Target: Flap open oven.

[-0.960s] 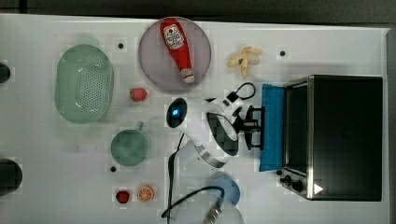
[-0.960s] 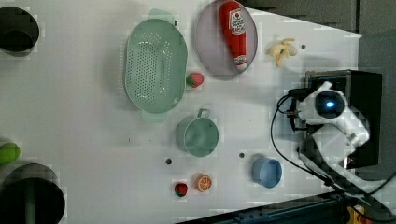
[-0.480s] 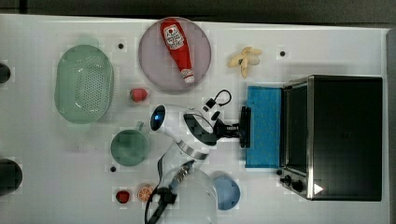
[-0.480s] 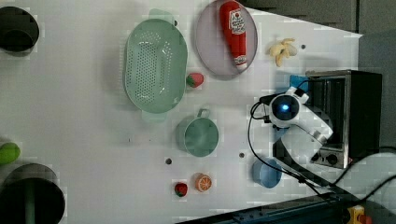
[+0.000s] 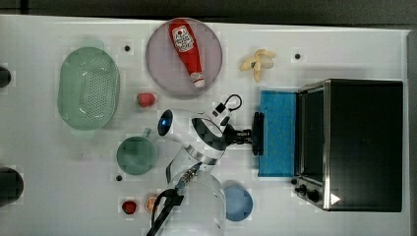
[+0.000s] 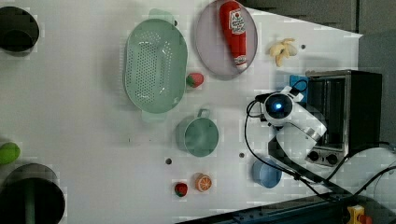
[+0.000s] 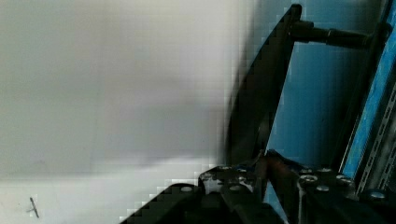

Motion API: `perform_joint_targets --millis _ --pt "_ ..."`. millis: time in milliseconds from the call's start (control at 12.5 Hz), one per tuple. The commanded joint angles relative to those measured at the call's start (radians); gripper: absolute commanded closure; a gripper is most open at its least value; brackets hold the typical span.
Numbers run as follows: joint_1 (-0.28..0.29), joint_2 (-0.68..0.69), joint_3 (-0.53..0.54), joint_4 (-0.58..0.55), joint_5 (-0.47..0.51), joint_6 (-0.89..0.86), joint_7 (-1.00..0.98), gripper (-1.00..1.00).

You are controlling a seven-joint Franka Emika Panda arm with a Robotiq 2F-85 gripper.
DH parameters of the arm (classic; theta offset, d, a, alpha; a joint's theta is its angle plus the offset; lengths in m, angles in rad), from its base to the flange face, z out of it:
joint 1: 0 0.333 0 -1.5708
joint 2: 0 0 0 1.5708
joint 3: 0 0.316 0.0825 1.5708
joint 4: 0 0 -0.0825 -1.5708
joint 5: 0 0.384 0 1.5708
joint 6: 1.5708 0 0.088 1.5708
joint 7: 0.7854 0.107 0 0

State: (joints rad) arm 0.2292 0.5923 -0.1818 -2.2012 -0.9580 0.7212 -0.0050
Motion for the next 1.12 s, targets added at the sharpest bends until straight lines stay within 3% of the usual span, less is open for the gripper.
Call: perform_joint_targets --millis 80,480,640,800,1120 --pt "-0.012 -0.079 -0.008 0.034 0.089 0.114 0.064 0.65" --pt "-0.021 -0.363 -0.014 0.043 0.672 0.025 0.064 0.65" --pt "-0.024 -0.501 -0.024 0.071 0.831 -0.121 0.064 0.65" --pt "-0.028 -0.615 -0.032 0.127 0.882 -0.281 0.064 0.65" --pt "-0.034 -0.747 -0.056 0.249 0.880 -0.471 0.071 0.65"
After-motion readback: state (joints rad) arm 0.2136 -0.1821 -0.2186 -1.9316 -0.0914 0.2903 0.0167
